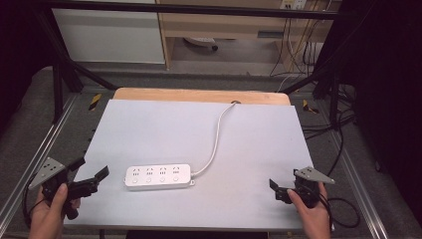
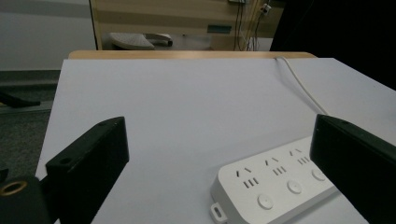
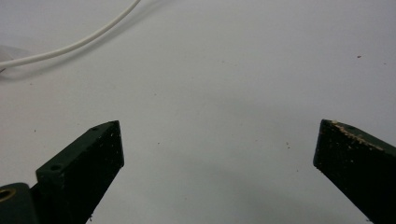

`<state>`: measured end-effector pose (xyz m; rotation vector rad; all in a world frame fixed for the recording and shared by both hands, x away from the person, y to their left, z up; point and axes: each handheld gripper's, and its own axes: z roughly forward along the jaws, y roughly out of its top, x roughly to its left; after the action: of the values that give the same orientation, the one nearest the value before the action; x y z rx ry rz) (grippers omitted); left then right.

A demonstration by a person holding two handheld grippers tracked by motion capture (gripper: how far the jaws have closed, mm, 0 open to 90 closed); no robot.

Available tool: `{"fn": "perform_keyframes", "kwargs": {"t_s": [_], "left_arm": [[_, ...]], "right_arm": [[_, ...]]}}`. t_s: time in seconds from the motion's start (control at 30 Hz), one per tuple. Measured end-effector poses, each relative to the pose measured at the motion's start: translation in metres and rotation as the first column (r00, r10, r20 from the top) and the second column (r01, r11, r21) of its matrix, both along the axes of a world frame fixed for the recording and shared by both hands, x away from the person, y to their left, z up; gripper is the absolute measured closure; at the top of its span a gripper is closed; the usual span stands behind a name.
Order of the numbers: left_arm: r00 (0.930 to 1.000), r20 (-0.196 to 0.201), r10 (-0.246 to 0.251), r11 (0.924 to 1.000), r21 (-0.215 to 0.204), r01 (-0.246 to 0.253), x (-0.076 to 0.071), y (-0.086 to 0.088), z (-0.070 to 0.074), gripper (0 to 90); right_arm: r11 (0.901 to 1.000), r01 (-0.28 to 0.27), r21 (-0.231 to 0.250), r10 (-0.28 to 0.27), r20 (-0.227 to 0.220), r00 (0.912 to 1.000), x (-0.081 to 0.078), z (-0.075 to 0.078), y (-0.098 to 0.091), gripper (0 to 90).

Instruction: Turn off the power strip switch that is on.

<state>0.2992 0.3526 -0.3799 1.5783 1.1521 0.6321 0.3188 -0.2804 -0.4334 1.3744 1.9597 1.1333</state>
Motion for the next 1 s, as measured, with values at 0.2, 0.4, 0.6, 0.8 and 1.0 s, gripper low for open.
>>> {"fn": "perform_keyframes", "kwargs": {"t_s": [0.2, 0.4, 0.6, 0.8, 1.0], "left_arm": [[0.9998, -0.017, 0.01, 0.9999, 0.008, -0.01, 0.001, 0.005, -0.005, 4.4], [0.999, -0.045, 0.008, 0.9995, 0.031, -0.006, 0.004, 0.008, -0.011, 4.4], [0.9977, -0.068, 0.006, 0.999, 0.043, -0.003, 0.006, 0.008, -0.017, 4.6], [0.9951, -0.099, -0.004, 0.9974, 0.072, 0.011, 0.008, 0.007, -0.024, 4.6], [0.9893, -0.143, -0.033, 0.9908, 0.125, 0.051, 0.01, 0.0, -0.034, 4.9]], "right_arm": [[1.0, -0.001, 0.0, 0.001, 0.0, 1.0, 0.0, 0.0, 0.0, 2.3], [1.0, 0.0, 0.0, 0.0, 0.0, 1.0, 0.0, 0.0, 0.0, 2.3], [1.0, -0.001, -0.001, 0.001, -0.001, 1.0, 0.0, 0.0, 0.0, 2.3], [1.0, -0.002, -0.004, 0.002, -0.001, 1.0, 0.001, -0.001, 0.0, 2.4], [1.0, 0.0, 0.0, 0.0, -0.008, 1.0, 0.001, -0.001, 0.0, 2.4]]}}
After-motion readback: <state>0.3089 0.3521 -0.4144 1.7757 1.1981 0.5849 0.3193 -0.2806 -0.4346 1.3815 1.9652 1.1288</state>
